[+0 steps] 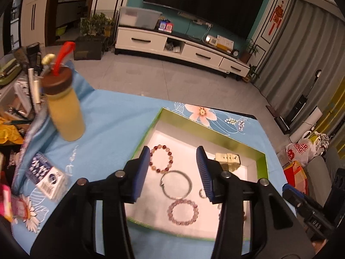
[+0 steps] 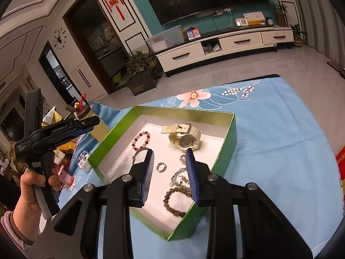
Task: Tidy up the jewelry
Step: 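Carry both bracelets into the green box and open both tools to release them, then grasp the clear crystal bracelet with the left tool while the right tool moves to the black watch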
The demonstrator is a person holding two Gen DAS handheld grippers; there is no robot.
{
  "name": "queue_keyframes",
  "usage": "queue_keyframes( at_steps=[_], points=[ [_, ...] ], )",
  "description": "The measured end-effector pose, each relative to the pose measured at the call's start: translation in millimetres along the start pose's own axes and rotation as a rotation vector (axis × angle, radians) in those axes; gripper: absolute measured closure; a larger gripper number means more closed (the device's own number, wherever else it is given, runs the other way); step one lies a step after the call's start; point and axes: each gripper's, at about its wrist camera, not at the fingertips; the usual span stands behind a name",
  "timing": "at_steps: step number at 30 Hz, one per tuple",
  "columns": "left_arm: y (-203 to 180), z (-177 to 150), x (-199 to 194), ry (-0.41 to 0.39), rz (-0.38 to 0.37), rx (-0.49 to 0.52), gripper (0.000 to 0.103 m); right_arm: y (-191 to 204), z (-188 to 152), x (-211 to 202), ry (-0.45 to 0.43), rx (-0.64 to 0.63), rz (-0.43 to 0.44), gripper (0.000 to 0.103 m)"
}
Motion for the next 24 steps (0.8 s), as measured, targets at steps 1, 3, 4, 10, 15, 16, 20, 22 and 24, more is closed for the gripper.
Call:
queue_keyframes(
  at_steps=[1,3,4,10,15,16,20,22,24],
  points=[
    [1.1,-2.3,-4.7,-0.005,0.002,0.003,0.056,1.4,-1.4,-5.3,-0.003,-0.005,0.002,0.072],
    [5.5,-13.8,-19.7,-0.013,0.017,0.010,0.054,3.1,-4.6,-13.9,-0.008,-0.013,0.000,0.072],
    [8.8,-20.1,-25.7,-0.013,0.023,0.010,0.054,4.0,-6.6,-19.2,-0.009,-0.016,0.001,0.072],
    [30.9,-64.5,-53.2,0.026,0.067,0.015,0.053,4.8,-20.9,-44.0,-0.006,-0.023,-0.006,0.064],
    [49.4,-103.7,-63.8,0.084,0.094,0.011,0.052,4.6,-42.4,-58.8,0.014,-0.028,-0.018,0.063],
    [52.0,-111.6,-65.6,0.096,0.096,0.007,0.052,4.4,-48.0,-60.8,0.024,-0.030,-0.021,0.063],
    [65.4,-144.0,-73.6,0.142,0.100,-0.015,0.052,5.8,-69.9,-67.4,0.056,-0.044,-0.026,0.063],
    [69.7,-155.6,-78.1,0.151,0.103,-0.024,0.052,7.5,-81.8,-72.2,0.065,-0.058,-0.029,0.063],
    [73.6,-166.2,-84.2,0.153,0.100,-0.027,0.052,7.7,-90.7,-76.0,0.073,-0.062,-0.025,0.063]
  ],
)
Point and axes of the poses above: each gripper's, at about its wrist camera, not at the fingertips, and x roughly the way its jaws point, y to its left, z to its top, and after that the axes turned 4 degrees about -y, right-handed
